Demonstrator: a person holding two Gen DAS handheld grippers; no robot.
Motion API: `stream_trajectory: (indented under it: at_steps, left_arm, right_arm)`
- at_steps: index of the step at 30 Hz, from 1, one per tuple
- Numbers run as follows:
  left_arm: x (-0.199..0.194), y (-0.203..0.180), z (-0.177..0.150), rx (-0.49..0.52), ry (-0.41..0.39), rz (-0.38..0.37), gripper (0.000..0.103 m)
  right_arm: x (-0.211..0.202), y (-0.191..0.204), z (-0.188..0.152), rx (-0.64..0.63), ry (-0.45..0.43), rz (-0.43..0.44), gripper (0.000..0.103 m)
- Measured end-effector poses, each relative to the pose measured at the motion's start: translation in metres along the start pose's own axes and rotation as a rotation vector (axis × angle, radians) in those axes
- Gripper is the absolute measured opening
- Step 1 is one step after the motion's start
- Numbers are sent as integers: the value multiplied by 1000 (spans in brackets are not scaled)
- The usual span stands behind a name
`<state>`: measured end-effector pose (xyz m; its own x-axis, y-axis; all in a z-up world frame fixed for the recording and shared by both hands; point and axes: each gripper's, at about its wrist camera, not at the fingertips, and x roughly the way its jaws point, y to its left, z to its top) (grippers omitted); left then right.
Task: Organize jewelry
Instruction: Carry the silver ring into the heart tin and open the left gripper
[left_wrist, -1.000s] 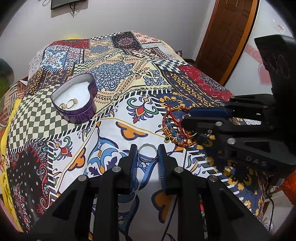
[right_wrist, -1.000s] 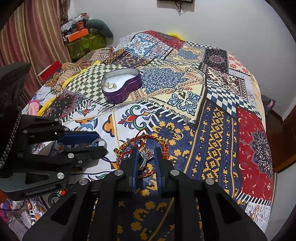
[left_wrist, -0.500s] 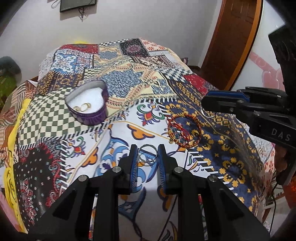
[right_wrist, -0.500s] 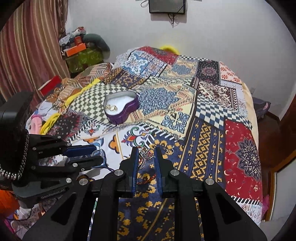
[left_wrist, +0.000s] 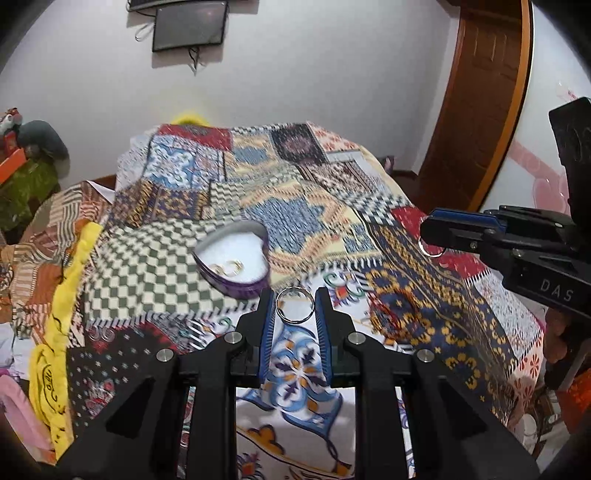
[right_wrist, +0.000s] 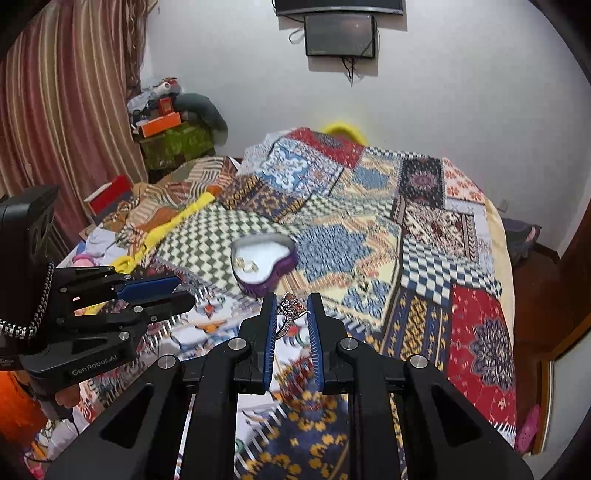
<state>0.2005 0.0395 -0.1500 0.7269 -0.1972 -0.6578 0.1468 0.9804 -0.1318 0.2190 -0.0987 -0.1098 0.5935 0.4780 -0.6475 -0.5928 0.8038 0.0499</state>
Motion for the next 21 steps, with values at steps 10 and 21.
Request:
stream_trajectory:
  at_steps: [10, 21]
  left_arm:
    - [1, 26, 18, -33, -47, 32, 21]
    - [26, 58, 34, -81, -45, 45, 21]
  right_arm:
    - [18, 10, 23, -7, -30, 29, 15]
    - [62, 10, 38, 3, 11, 50, 15]
